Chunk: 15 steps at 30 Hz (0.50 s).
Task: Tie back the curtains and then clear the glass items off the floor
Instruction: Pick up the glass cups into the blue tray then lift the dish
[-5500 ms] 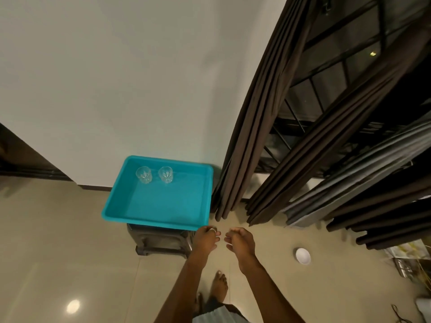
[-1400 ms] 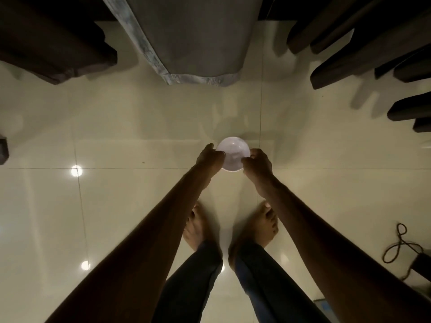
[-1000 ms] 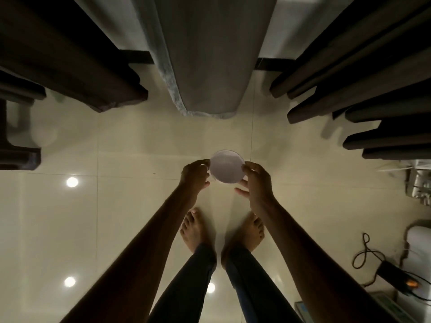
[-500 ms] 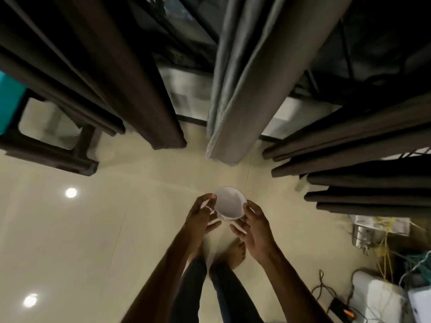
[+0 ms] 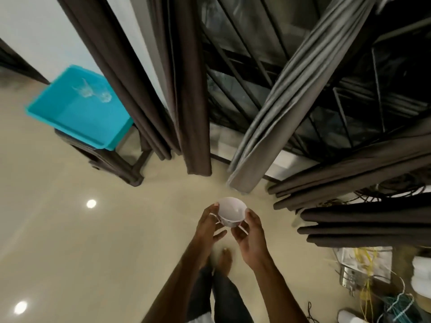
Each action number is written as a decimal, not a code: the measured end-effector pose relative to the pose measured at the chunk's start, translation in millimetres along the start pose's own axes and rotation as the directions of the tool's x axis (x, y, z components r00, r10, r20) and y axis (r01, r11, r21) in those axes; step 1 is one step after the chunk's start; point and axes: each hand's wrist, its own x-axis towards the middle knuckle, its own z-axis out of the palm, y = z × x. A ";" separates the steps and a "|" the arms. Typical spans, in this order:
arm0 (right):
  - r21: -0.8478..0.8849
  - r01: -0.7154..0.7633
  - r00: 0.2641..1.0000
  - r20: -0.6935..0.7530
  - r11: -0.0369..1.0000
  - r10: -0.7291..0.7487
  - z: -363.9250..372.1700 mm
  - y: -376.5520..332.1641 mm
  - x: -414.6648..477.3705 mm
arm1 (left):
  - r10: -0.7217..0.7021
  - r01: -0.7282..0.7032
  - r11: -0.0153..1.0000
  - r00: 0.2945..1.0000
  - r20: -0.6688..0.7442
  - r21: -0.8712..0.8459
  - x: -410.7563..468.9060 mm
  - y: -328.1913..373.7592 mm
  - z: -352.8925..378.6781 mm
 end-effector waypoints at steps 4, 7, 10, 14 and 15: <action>-0.033 0.014 0.999 0.032 0.999 -0.013 19.3 -3.4 -29.5 | 0.052 -0.056 0.997 0.995 -0.083 -0.048 -35.9 5.5 -0.9; -0.089 0.004 0.997 0.080 0.996 0.003 33.5 -1.3 -47.9 | 0.029 -0.054 0.988 0.985 -0.167 -0.146 -57.9 10.8 0.0; -0.164 -0.003 0.990 0.140 0.986 0.026 47.6 1.1 -59.3 | 0.004 -0.065 0.970 0.968 -0.252 -0.234 -71.5 20.1 -8.9; -0.283 0.066 0.968 0.251 0.957 0.007 76.5 -10.7 -57.4 | 0.053 -0.135 0.959 0.949 -0.312 -0.249 -80.0 48.7 -24.3; -0.302 0.088 0.962 0.272 0.949 -0.003 86.5 -15.0 -57.4 | 0.063 -0.155 0.951 0.945 -0.320 -0.269 -80.1 56.0 -27.2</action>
